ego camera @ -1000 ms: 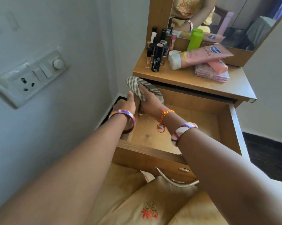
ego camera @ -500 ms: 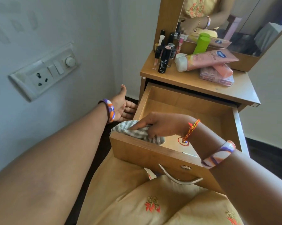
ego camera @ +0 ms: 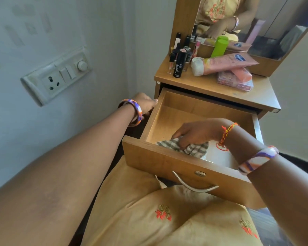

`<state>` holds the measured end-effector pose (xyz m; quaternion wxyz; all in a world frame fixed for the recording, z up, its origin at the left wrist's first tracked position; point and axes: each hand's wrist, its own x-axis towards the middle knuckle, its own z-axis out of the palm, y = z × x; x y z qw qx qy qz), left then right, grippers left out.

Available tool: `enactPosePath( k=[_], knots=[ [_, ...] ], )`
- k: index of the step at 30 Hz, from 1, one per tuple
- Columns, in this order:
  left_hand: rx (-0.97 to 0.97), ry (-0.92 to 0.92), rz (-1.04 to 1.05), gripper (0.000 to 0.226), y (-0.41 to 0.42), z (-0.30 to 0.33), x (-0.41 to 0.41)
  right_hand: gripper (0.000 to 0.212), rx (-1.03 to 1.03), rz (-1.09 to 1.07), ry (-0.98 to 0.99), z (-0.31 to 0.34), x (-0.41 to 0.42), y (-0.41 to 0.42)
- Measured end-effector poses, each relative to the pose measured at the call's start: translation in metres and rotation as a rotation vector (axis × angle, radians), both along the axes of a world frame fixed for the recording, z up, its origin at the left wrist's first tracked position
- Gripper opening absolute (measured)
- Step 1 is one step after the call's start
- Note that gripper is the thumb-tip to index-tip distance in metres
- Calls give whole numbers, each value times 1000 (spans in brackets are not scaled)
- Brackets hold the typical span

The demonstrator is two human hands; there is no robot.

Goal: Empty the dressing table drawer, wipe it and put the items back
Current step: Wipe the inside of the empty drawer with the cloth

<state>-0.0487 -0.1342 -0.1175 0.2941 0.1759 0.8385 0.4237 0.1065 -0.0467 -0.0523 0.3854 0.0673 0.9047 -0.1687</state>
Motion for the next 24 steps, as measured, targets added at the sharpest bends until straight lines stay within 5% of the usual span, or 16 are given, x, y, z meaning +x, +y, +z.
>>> enactPosePath(
  k=[4,7,11,18,21,23,24],
  knots=[
    [51,106,42,25,1,-1,0,45,-160,-38,337,-19,-4,-14],
    [79,127,37,23,-1,2,-3,50,-280,-59,373,-26,-11,-33],
    [51,222,-34,15,-4,8,5,52,-297,-3,286,-19,-5,-15],
    [1,768,-141,19,25,3,57,47,-161,-166,-17,-11,42,75],
    [18,830,-229,21,35,-1,73,39,136,-222,-184,-16,74,116],
    [28,824,-256,21,40,-3,78,25,204,-245,-309,-14,91,119],
    [27,821,-261,21,42,-4,80,34,188,-267,-319,-10,93,119]
  ],
)
